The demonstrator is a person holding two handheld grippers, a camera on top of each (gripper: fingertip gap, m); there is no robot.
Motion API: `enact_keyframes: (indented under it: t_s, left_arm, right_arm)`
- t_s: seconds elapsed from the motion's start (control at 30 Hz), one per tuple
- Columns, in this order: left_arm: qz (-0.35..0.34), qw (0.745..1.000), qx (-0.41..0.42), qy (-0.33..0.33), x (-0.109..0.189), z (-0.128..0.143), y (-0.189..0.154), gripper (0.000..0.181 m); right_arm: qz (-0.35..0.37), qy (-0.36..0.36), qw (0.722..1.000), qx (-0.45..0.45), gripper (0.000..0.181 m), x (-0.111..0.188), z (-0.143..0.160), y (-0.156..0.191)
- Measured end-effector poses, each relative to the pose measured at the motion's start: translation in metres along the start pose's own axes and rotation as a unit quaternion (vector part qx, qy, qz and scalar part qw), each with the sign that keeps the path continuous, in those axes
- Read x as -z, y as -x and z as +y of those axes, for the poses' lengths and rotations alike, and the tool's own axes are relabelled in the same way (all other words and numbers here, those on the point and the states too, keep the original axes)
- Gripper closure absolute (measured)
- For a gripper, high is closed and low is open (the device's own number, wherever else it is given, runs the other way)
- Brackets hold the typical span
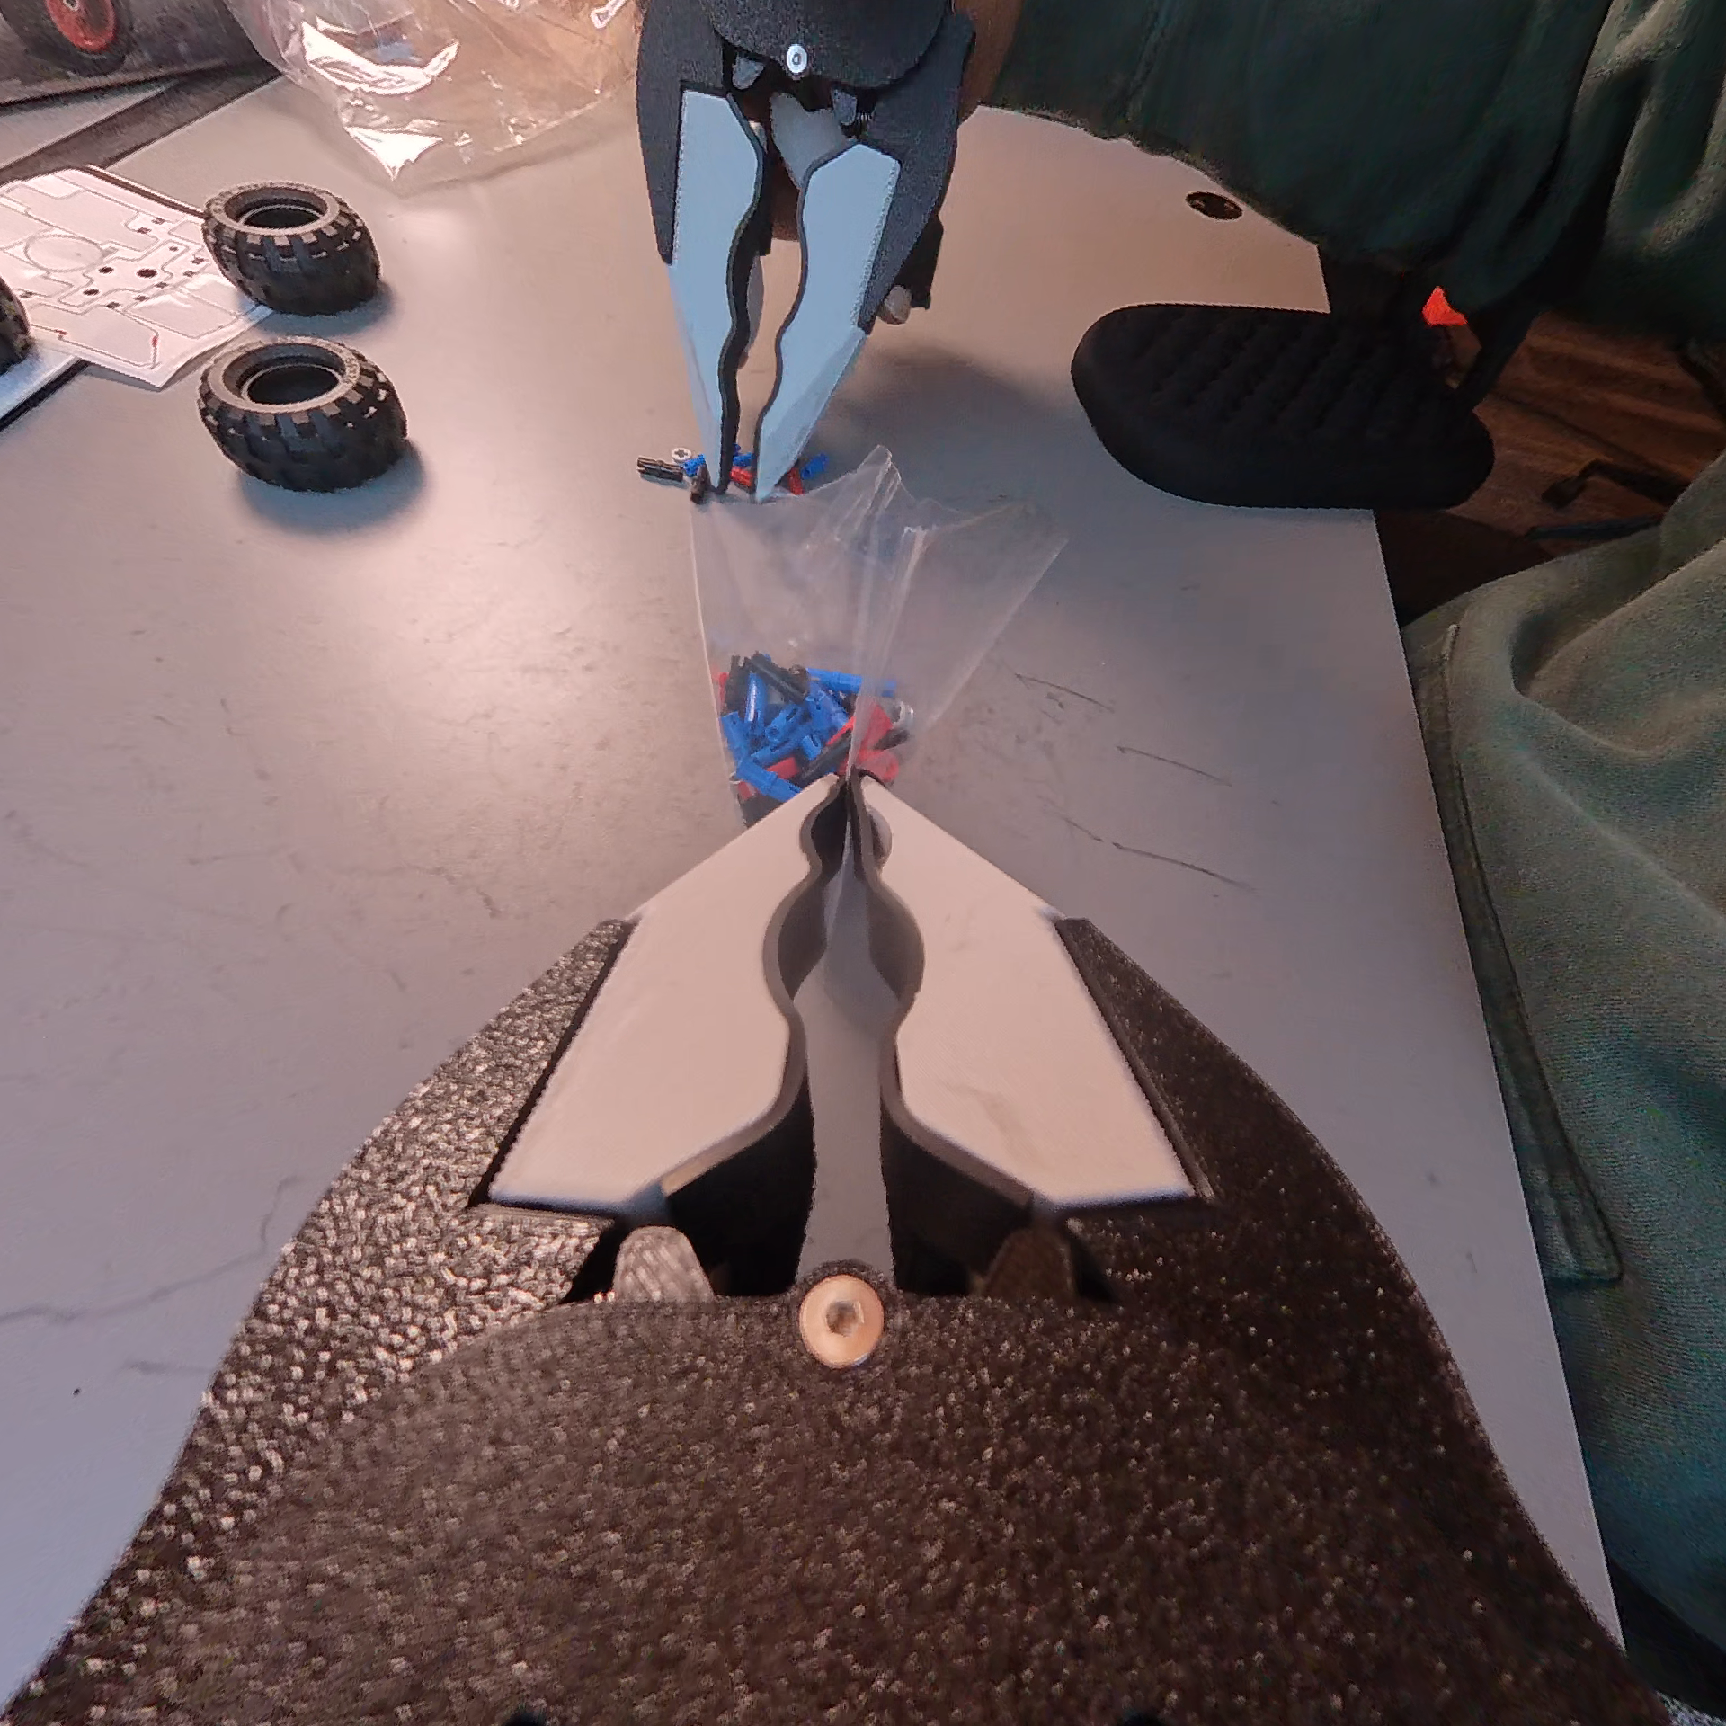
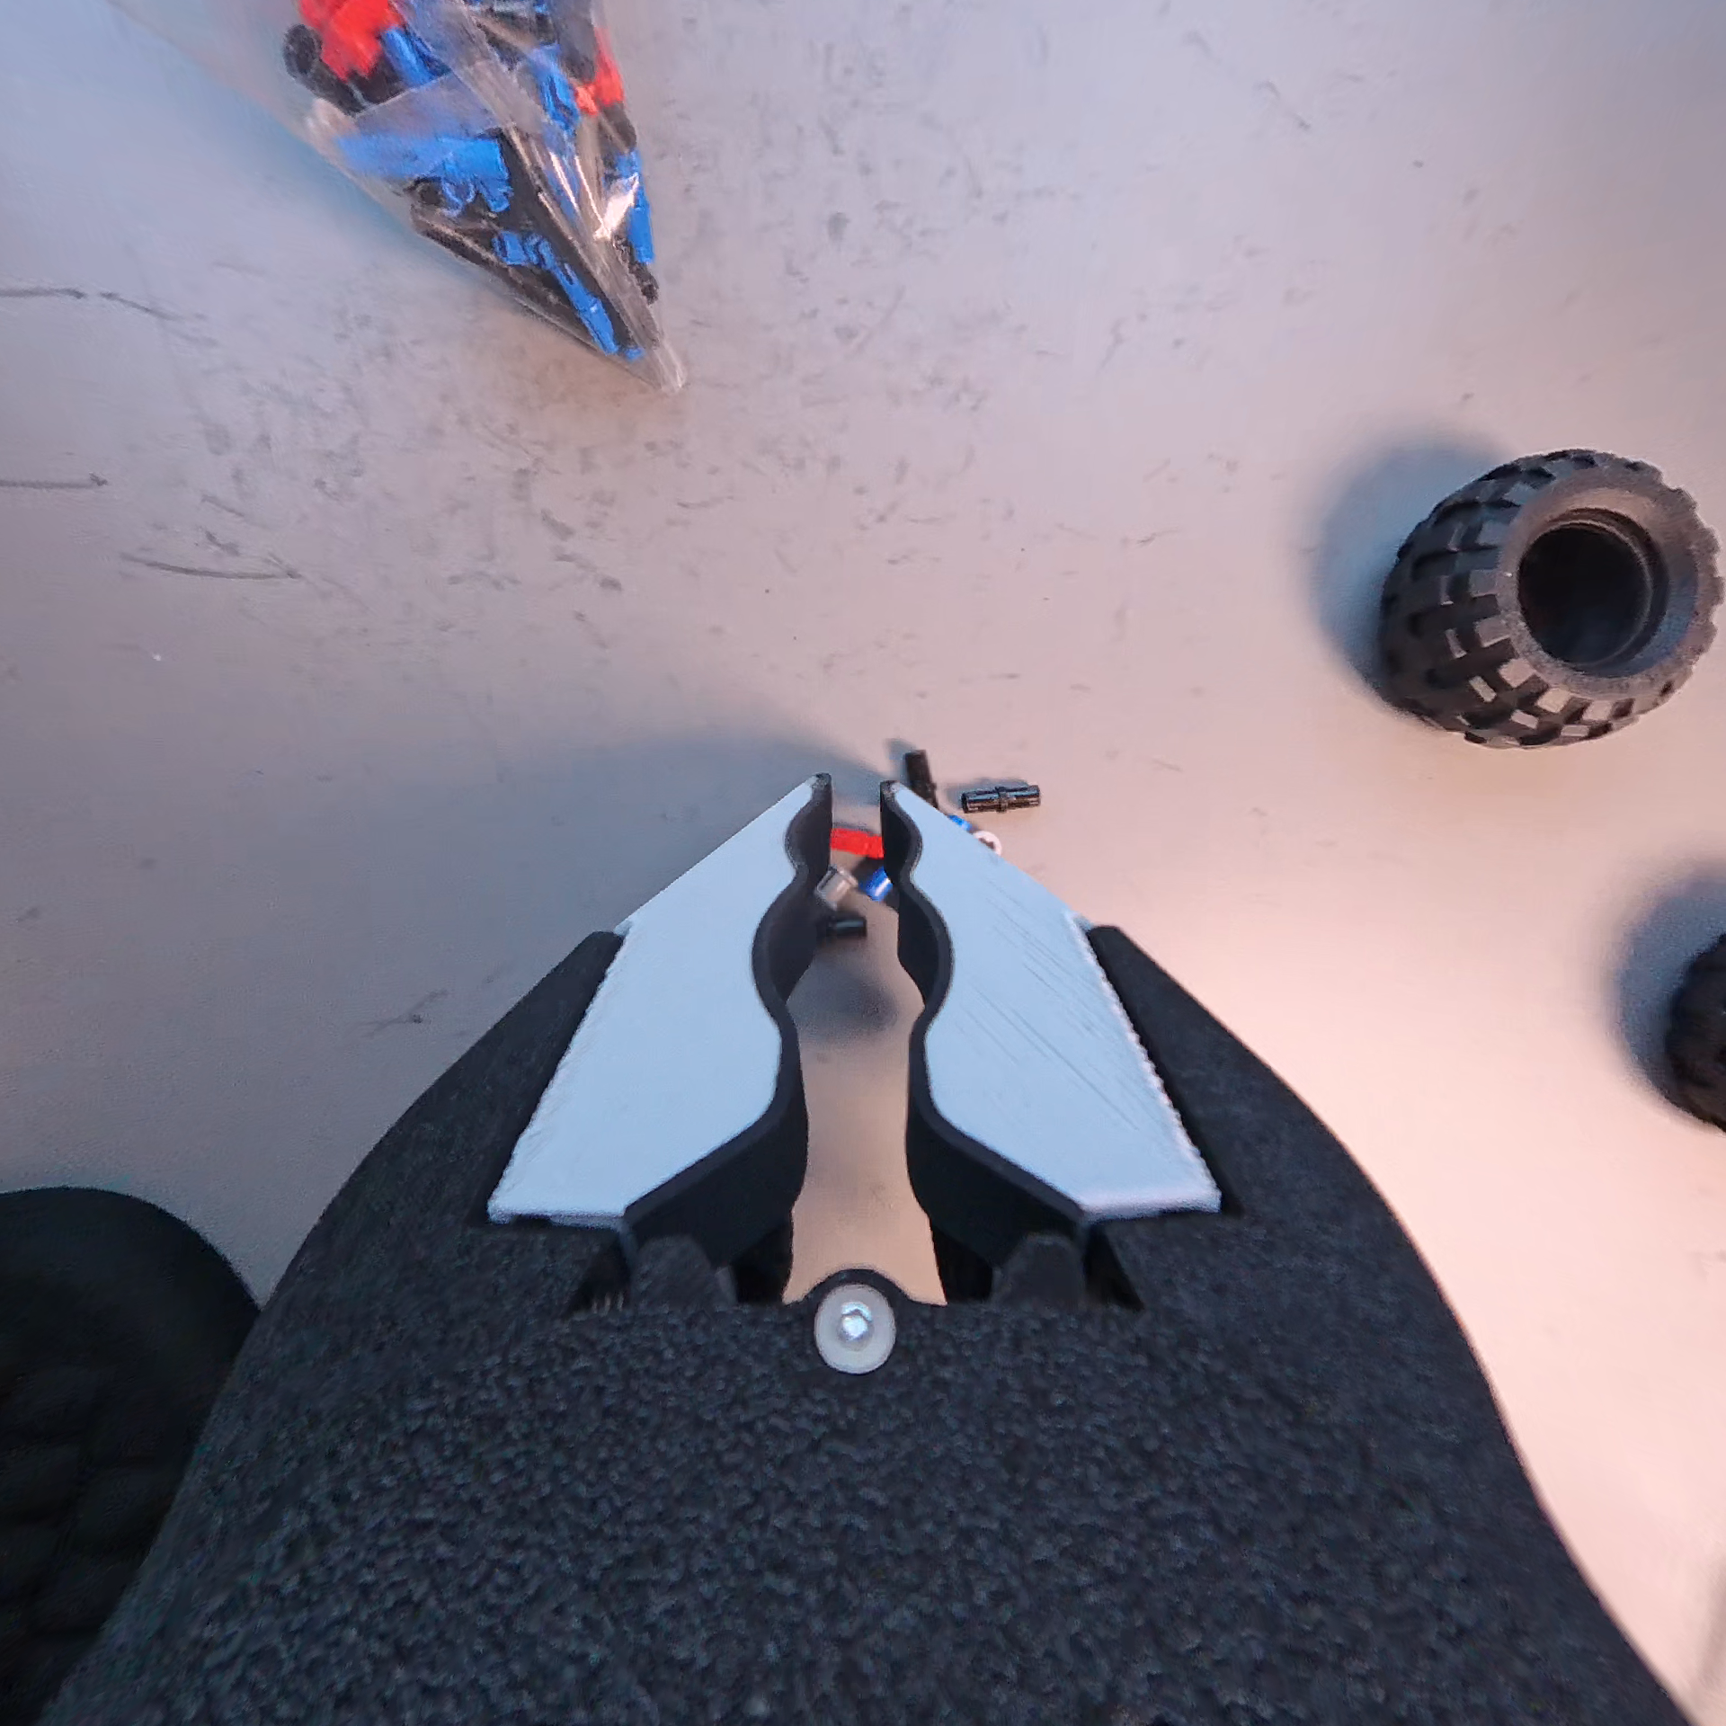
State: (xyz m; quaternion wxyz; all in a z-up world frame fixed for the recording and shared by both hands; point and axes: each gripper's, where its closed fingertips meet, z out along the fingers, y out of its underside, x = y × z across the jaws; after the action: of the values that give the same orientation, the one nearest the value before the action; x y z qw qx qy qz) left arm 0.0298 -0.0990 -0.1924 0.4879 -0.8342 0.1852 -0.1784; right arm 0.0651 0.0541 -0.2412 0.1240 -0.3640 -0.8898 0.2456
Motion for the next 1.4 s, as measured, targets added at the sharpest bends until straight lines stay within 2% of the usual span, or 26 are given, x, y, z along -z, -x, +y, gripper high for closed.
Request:
enact_keyframes:
  t_s: [0.13, 0.2, 0.37, 0.53, 0.6, 1.03, 1.4]
  left_arm:
    - [-0.001, 1.000, -0.001, 0.001, 0.000, 0.000, 0.000, 0.181]
    - [-0.002, 1.000, -0.003, 0.001, 0.000, 0.000, 0.000, 0.181]
    - [-0.002, 1.000, -0.006, 0.003, 0.001, 0.000, -0.001, 0.181]
    - [-0.002, 1.000, -0.007, 0.003, 0.001, 0.000, -0.001, 0.181]
    - [-0.002, 1.000, -0.006, 0.003, 0.001, 0.000, 0.000, 0.181]
    - [-0.001, 1.000, -0.004, 0.002, 0.001, 0.000, -0.001, 0.181]
    - [-0.001, 1.000, -0.003, 0.002, 0.001, 0.000, 0.000, 0.181]
  right_arm:
    - [-0.007, -0.003, 1.000, -0.006, 0.173, 0.000, 0.000, 0.000]
    - [0.005, -0.003, 1.000, 0.001, 0.181, 0.000, 0.000, -0.002]
    - [0.018, -0.052, 0.998, -0.015, 0.181, 0.016, -0.014, -0.008]
    - [0.001, -0.011, 1.000, -0.014, 0.167, 0.015, 0.008, -0.002]
    - [-0.003, -0.017, 1.000, -0.016, 0.164, 0.013, 0.009, 0.002]
    - [0.010, -0.012, 1.000, -0.001, 0.164, 0.009, 0.006, 0.005]
    - [-0.010, -0.023, 1.000, -0.007, 0.168, 0.007, 0.006, 0.013]
